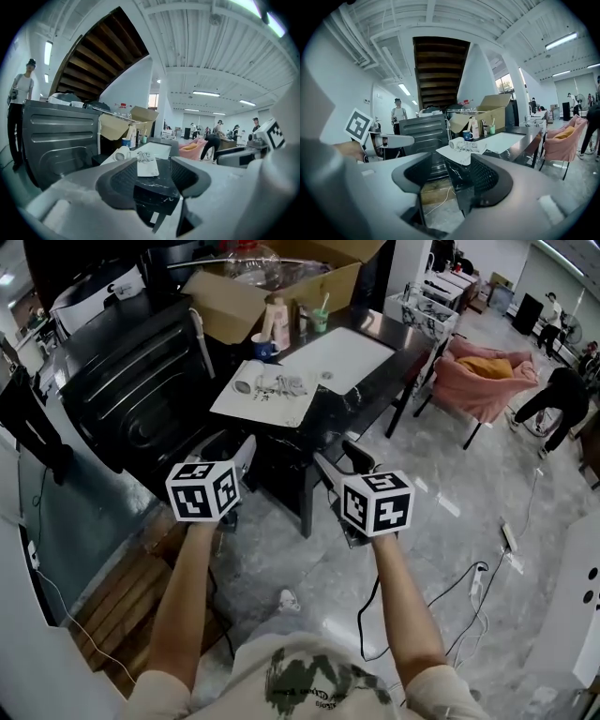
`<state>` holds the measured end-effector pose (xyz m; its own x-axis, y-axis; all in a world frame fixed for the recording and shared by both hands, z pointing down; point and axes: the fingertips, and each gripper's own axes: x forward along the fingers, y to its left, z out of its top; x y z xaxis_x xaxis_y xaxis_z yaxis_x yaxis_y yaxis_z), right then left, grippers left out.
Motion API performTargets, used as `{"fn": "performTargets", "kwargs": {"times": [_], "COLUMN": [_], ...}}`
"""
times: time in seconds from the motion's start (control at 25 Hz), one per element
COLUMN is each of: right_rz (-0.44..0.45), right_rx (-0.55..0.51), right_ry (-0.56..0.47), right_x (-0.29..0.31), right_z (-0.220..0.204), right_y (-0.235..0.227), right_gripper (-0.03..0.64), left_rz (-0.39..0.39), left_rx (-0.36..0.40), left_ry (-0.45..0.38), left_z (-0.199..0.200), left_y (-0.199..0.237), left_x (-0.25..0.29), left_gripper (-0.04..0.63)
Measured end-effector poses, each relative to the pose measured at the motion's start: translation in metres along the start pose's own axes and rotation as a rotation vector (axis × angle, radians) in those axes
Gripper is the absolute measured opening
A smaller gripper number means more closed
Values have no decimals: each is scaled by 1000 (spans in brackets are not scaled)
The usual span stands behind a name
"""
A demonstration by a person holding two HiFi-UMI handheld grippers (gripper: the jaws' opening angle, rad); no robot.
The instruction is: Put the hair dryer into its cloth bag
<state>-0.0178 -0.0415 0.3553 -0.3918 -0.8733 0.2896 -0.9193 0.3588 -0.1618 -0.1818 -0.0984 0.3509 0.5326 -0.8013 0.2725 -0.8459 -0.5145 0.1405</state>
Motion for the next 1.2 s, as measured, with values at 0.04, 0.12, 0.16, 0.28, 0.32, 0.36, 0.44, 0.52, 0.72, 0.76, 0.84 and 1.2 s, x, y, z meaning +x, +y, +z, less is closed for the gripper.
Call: {"fn": "performTargets", "kwargs": {"times": [0.04, 0.12, 0.16, 0.28, 0.32, 0.36, 0.44, 0.52, 0.72, 0.76, 0.84, 1.2], "right_rz": [0, -2, -4, -11, -13, -15, -18, -19, -28, -29, -30, -11], "right_rx": [-1, -7, -9, -10, -9, -7, -3, -3, -14, -16, -16, -33], "right_ry": [8, 21, 26, 36, 38, 41, 47, 54, 70, 72, 73, 71], "right_x": [10, 30, 39, 64, 71, 77, 89, 99, 118, 122, 129, 162], "right_z": [3, 9, 11, 18, 19, 19, 20, 22, 25, 26, 28, 36], "right_y": [0, -1, -1, -4, -5, -6, -8, -10, -15, -17, -20, -35], "right_gripper": [262, 275, 276, 284, 285, 288, 291, 293, 298, 298, 298, 298], "left_rz": [-4, -11, -16, -34, -38, -41, -42, -44, -61, -63, -66, -54], "left_rx": [-2, -4, -4, -6, -8, -11, -11, -5, -11, -13, -13, 1], "left_ry": [3, 8, 11, 19, 22, 24, 26, 27, 28, 30, 31, 19], "left_z": [3, 8, 10, 14, 14, 15, 16, 19, 23, 23, 23, 31], "left_y": [8, 22, 28, 46, 51, 56, 65, 72, 83, 85, 88, 99], "left_x": [7, 20, 26, 44, 49, 54, 63, 71, 89, 92, 99, 127], "left_gripper": [232, 233, 233, 246, 250, 250, 252, 252, 264, 264, 264, 264]}}
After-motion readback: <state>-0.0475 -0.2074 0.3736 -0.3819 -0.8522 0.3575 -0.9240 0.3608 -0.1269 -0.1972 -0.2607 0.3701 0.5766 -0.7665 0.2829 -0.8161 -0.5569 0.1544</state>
